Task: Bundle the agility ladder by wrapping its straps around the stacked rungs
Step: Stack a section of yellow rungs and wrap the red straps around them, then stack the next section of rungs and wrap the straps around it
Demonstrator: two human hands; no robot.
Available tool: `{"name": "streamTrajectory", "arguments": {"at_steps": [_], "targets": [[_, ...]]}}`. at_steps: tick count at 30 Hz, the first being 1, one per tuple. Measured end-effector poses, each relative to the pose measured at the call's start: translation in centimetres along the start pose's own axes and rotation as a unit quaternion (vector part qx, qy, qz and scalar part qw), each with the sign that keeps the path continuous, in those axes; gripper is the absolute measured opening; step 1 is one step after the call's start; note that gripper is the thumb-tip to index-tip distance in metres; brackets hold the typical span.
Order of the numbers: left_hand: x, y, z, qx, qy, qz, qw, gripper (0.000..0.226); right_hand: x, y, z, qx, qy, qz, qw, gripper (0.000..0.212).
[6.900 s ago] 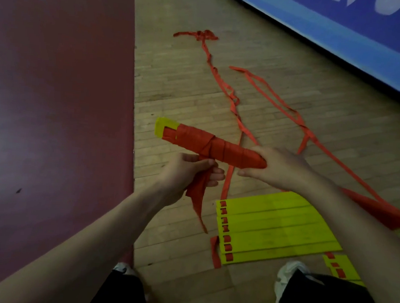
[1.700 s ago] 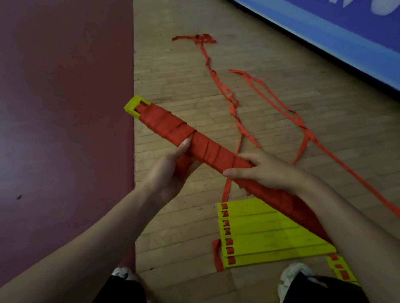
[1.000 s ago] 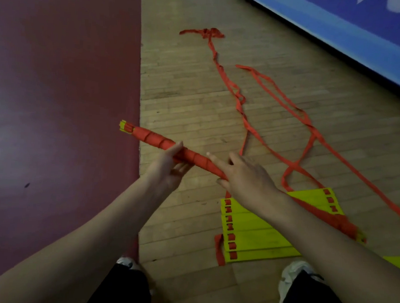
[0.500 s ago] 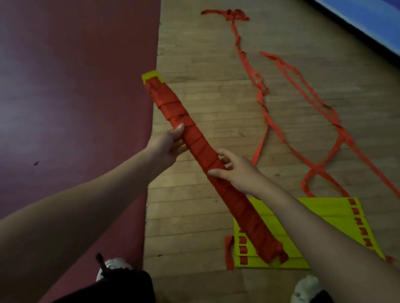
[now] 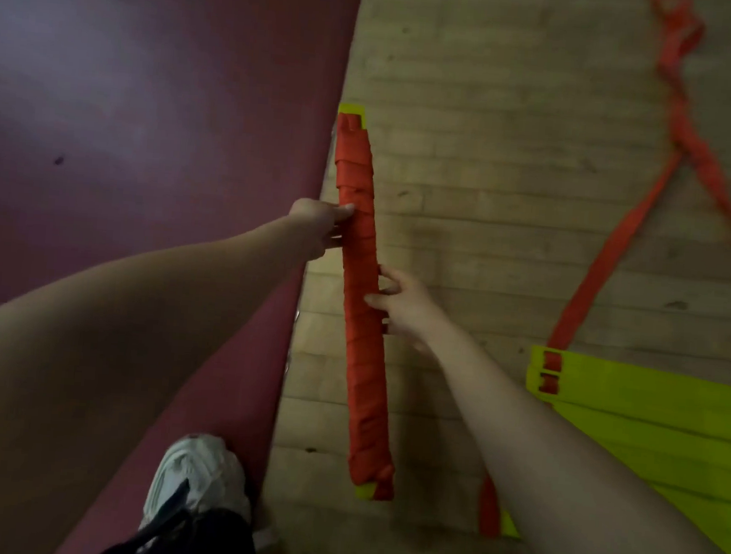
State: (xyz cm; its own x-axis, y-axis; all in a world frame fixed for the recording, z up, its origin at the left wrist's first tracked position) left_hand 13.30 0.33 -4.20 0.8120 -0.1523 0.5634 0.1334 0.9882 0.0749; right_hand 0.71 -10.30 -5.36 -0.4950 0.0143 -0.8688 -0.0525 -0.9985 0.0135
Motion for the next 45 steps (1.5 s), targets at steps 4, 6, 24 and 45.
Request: {"name": "streamTrajectory", "arguments": {"at_steps": [4,6,24,45], "targets": [[-3.5,1.6,-4.1,0.052,0.019,-0.043,0.998,0.018,3.1,-1.9,-1.4,-0.002,0.012,0.089,0.996,0.045],[-4.4,2.6,-5.5,0.092,0.009,-0.069,0.993,0.017,3.6,-2.5,-1.7,0.009,0.027,0.160,0.987,0.042],[-0.3,-2.6,-0.8,0.206,-0.211,-0.362,0.884,0.040,0.7,4.4,-0.3,0.025,0.041,0.297,0.954,0.047],[-28.9,-33.6,15.0,-0.250,-0.301,-0.753,0.529,0.085,17.0,37.7,25.8,0.145,-0.142,0.396,0.895,0.066]]}}
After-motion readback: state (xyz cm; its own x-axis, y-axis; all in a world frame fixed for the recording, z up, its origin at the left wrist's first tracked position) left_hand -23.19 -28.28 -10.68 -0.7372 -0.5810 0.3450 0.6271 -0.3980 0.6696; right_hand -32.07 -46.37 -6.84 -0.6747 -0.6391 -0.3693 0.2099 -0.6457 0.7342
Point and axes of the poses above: each hand's wrist, its own z-axis away from the middle knuckle, its own y-axis out of the back of the hand, x = y × z, the point moved 9 cm from there along -z, towards the middle knuckle, and after that the axes turned 11 degrees about y, right-handed, at the moved point
